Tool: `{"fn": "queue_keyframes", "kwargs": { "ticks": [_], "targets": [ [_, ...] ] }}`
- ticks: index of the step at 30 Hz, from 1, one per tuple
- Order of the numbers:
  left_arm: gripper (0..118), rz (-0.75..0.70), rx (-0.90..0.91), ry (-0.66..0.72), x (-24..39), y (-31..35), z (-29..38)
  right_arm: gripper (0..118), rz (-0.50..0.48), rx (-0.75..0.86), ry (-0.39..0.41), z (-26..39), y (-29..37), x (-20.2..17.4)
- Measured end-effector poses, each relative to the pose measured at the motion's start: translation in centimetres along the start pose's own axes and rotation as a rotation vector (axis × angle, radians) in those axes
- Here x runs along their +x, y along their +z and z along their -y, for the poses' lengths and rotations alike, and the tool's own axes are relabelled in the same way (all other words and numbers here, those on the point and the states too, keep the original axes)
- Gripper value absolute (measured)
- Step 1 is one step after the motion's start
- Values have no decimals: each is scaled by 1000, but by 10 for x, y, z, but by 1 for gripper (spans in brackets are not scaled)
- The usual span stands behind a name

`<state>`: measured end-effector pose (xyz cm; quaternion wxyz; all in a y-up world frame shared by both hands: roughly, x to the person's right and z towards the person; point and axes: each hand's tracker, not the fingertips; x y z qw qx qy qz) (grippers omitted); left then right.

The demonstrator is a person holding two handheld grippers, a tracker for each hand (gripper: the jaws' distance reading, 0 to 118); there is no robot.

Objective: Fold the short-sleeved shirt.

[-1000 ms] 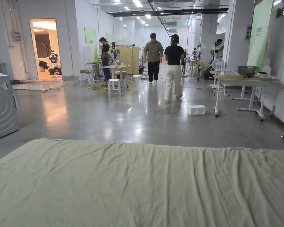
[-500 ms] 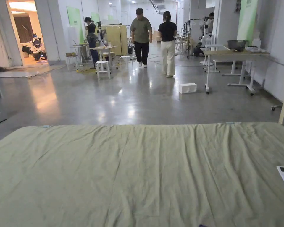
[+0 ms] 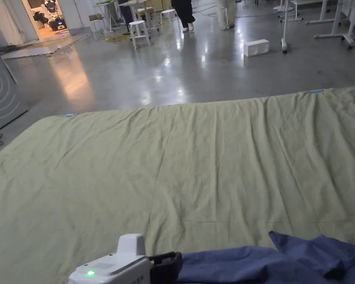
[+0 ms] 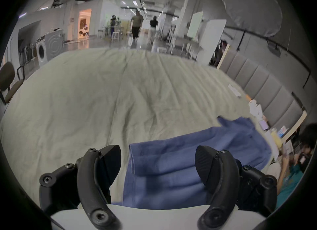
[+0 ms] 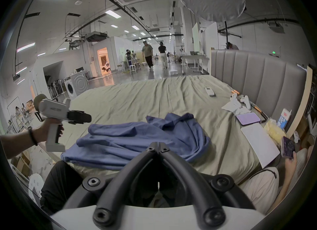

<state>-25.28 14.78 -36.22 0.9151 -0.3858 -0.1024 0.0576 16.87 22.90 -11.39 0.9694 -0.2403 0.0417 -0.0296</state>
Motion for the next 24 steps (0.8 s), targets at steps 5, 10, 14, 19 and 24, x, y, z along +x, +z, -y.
{"fn": "queue_keyframes", "kwargs": {
  "ticks": [5, 10, 14, 19, 24],
  "targets": [
    [66, -119, -151, -48, 5, -57, 0, 0, 33, -39, -37, 9, 1, 12],
    [46, -164, -131, -115, 20, -65, 9, 0, 43, -64, -76, 18, 2, 24],
    [13, -136, -212, -131, 42, -72, 7, 0, 50, -89, -91, 22, -2, 30],
    [13, -148, -311, -288, 50, -91, -3, 0, 40, -82, -93, 6, -19, 42],
    [13, -119, -366, -299, 45, -99, -15, 32, 25, -31, 112, -56, -68, 57]
  ]
}}
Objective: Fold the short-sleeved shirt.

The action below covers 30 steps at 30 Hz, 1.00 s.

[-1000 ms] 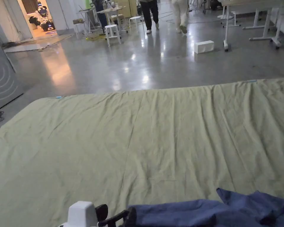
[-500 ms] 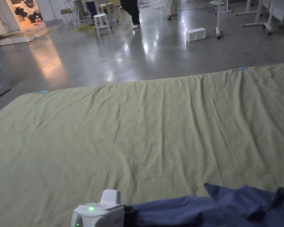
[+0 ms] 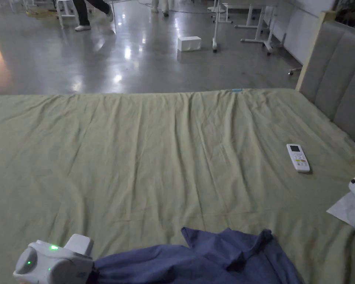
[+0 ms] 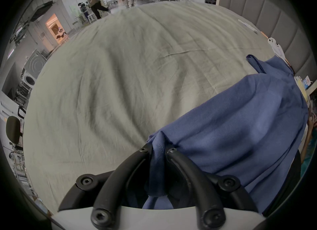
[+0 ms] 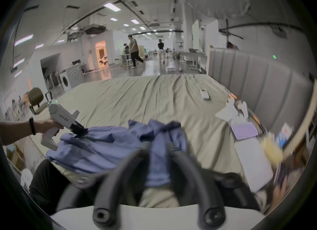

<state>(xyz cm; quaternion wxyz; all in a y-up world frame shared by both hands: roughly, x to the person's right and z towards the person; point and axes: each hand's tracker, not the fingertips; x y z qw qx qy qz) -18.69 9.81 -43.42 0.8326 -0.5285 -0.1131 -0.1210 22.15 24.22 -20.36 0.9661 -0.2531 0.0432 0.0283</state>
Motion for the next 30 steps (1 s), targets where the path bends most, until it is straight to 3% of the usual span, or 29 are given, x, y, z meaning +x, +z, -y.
{"fn": "queue_keyframes", "kwargs": {
  "ticks": [1, 2, 5, 7, 8, 11, 14, 17, 20, 24, 26, 28, 30],
  "targets": [
    [13, 2, -5, -3, 0, 1, -1, 57, -36, -16, 27, -16, -19, 7],
    [13, 4, -9, -9, 0, 1, -2, 66, -75, -74, 15, -27, -38, 14],
    [13, 26, -14, -12, -7, 1, -2, 73, -190, -153, 30, -58, -112, 35],
    [13, -8, -4, -20, -14, 1, -3, 91, -241, -281, 57, -68, -155, 40],
    [13, 8, 0, -6, -18, 1, -2, 95, -266, -336, 87, -69, -178, 43],
    [13, 50, 8, 31, -25, 1, 3, 95, -257, -444, 129, -68, -228, 53],
    [13, 79, 8, 51, -25, 0, 6, 95, -143, -520, -35, -61, -258, 74],
    [13, 77, 15, 43, -24, 0, 6, 93, -117, -509, -237, -53, -270, 97],
    [13, 89, 6, 44, -27, 0, 5, 93, -94, -522, -305, -48, -280, 108],
    [13, 111, -2, 59, -30, -1, 4, 92, -61, -629, -325, -38, -295, 104],
    [13, 121, -2, 68, -29, -2, 5, 81, -42, -685, -298, -31, -302, 97],
    [13, 125, 2, 71, -30, -2, 6, 58, -10, -761, -275, -23, -309, 88],
    [13, 131, 4, 82, -31, -3, 6, 54, 22, -714, -188, -25, -306, 79]
  ]
}}
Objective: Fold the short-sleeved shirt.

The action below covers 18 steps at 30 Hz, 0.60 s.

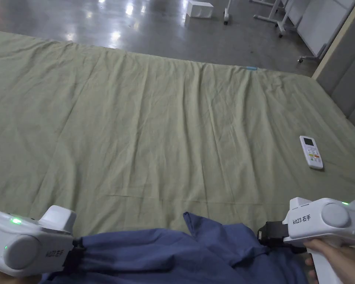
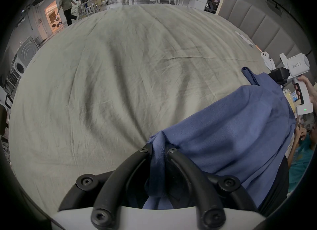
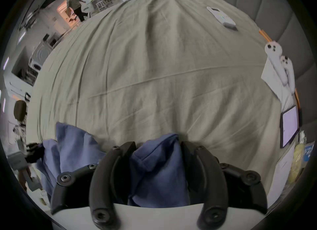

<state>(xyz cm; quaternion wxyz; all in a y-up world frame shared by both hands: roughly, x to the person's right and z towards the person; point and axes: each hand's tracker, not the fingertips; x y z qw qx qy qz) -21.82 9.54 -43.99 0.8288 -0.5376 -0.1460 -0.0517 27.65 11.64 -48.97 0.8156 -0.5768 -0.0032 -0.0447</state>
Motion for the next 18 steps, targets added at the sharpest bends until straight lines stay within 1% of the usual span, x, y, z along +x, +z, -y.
{"fn": "queue_keyframes", "kwargs": {
  "ticks": [1, 2, 3, 4, 5, 6, 7, 8, 9, 10, 11, 12, 15, 17, 18],
  "targets": [
    [13, 0, 2, 0, 0, 0, 0, 47, 1, -8, 5, -1, 1, -2],
    [13, 2, 5, 2, -1, 0, 1, 37, -4, -7, -12, -1, 3, -2],
    [13, 2, 9, 6, 0, 0, 1, 16, -8, 8, -12, -1, 6, -1],
    [13, 6, 18, 19, -1, 1, 4, 8, -5, 25, -18, -1, 10, 0],
    [13, 10, 39, 42, -2, 2, 7, 8, -14, 47, -40, 0, 14, 3],
    [13, 16, 58, 57, -4, 3, 10, 8, -71, 37, -71, 3, 16, 7],
    [13, 32, 86, 73, -7, 3, 14, 8, -108, 38, -96, 5, 19, 9],
    [13, 55, 109, 96, -11, 5, 18, 7, -112, 56, -123, 8, 26, 10],
    [12, 76, 126, 130, -16, 11, 21, 7, -137, 88, -122, 12, 35, 11],
    [12, 92, 145, 187, -20, 16, 24, 7, -164, 115, -142, 16, 44, 12],
    [12, 105, 176, 239, -23, 26, 29, 7, -202, 137, -177, 19, 56, 14],
    [12, 117, 215, 259, -24, 40, 34, 7, -247, 186, -204, 23, 70, 17],
    [12, 131, 377, 220, -23, 93, 46, 7, -354, 294, -259, 35, 117, 23],
    [12, 138, 479, 199, -22, 136, 50, 7, -397, 372, -281, 41, 150, 24],
    [12, 147, 538, 196, -23, 162, 52, 7, -416, 407, -279, 45, 170, 22]
  ]
}}
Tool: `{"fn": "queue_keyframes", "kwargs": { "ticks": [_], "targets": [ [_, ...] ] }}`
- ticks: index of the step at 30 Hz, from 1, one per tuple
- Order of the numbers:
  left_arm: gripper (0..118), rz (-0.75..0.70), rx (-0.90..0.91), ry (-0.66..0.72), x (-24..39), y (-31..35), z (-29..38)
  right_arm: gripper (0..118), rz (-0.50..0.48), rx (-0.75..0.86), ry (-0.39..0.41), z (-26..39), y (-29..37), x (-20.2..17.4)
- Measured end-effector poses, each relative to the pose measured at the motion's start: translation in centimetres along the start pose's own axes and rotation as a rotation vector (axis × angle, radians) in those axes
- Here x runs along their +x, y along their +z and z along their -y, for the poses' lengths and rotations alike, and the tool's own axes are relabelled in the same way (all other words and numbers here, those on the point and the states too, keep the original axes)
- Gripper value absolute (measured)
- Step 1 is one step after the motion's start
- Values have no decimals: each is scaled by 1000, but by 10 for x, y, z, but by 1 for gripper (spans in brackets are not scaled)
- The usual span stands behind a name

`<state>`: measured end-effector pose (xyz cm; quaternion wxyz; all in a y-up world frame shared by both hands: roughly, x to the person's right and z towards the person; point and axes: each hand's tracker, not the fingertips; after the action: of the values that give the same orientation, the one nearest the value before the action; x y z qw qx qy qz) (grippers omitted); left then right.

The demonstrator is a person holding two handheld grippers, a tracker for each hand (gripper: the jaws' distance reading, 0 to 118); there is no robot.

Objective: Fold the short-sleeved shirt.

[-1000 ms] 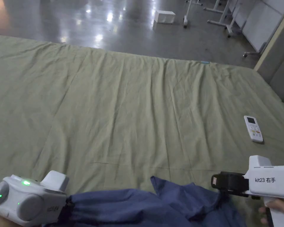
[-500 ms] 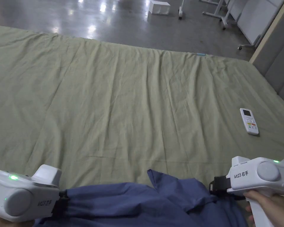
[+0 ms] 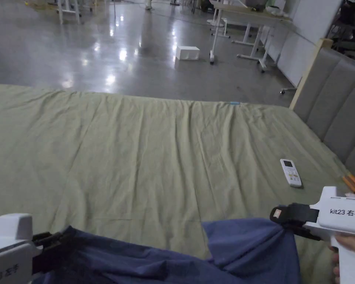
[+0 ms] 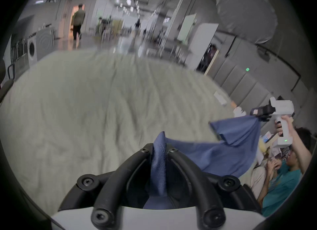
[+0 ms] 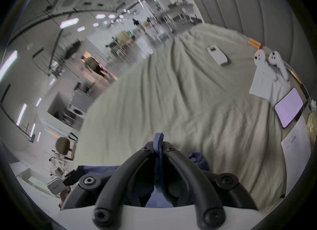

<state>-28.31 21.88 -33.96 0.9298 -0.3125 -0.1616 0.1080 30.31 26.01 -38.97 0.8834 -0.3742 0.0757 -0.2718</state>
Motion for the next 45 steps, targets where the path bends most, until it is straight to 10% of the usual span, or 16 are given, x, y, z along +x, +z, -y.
{"fn": "queue_keyframes", "kwargs": {
  "ticks": [19, 28, 45],
  "targets": [
    [12, -129, 667, -116, 56, 290, -186, 7, -143, 605, 132, -99, 237, -171],
    [12, -146, 677, -66, 47, 305, -219, 7, -98, 704, 240, -129, 270, -245],
    [12, -162, 636, -30, 11, 246, -245, 7, -46, 702, 292, -144, 218, -267]
  ]
}}
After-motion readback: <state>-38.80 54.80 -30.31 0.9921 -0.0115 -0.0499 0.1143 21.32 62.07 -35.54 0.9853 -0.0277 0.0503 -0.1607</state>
